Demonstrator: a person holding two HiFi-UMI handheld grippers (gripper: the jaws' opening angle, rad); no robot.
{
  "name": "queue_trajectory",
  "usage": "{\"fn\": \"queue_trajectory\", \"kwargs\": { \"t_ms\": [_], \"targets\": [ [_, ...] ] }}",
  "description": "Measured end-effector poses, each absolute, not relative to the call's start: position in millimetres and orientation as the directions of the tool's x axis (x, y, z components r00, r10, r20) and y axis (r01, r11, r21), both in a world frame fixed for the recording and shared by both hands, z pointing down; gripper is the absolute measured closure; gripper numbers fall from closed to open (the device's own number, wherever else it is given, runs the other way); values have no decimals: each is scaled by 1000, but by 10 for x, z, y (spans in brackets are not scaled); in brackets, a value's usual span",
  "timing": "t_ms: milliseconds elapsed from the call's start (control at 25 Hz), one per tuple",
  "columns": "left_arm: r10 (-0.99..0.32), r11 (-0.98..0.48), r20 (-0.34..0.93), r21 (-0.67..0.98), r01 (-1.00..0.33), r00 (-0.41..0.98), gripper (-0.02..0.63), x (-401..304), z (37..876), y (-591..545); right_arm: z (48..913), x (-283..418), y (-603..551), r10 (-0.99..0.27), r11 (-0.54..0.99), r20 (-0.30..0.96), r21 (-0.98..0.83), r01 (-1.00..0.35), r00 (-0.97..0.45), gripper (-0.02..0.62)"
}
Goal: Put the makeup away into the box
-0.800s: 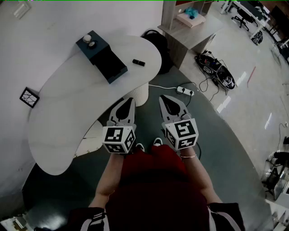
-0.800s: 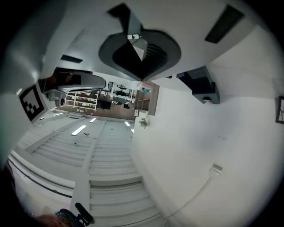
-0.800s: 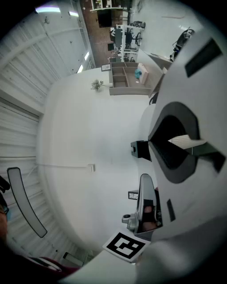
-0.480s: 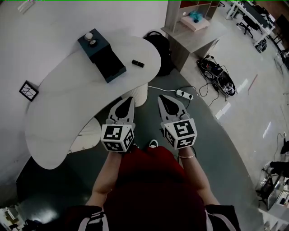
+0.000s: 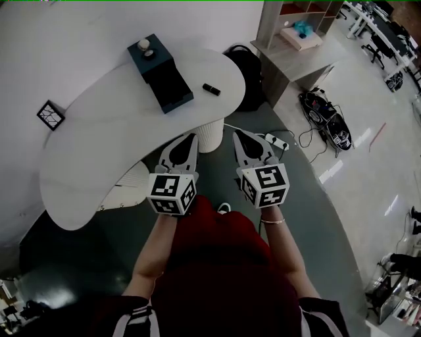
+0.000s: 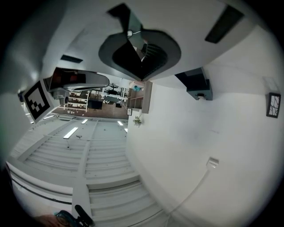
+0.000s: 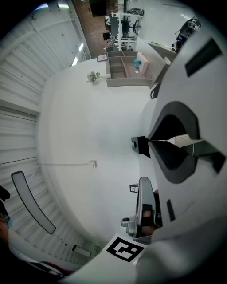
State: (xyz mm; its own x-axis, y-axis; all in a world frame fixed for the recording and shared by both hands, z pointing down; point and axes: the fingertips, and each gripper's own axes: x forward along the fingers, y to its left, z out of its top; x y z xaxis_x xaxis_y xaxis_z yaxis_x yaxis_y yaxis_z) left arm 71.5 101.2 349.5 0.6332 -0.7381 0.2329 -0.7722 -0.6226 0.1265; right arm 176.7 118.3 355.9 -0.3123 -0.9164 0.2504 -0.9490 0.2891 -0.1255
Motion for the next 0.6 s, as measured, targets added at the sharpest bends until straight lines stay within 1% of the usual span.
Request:
{"fn": "queue_trajectory", "kwargs": {
  "t_ms": [320, 600],
  "targets": [
    [-752, -600, 257, 115, -792, 607, 583, 610, 3547, 858, 3550, 1722, 992, -920, 298, 240, -80, -951, -309, 580],
    [-728, -614, 267, 155, -774, 631, 583, 580, 3681, 500, 3690, 1655, 631, -910, 295, 281, -82, -952, -306, 580]
  ]
}}
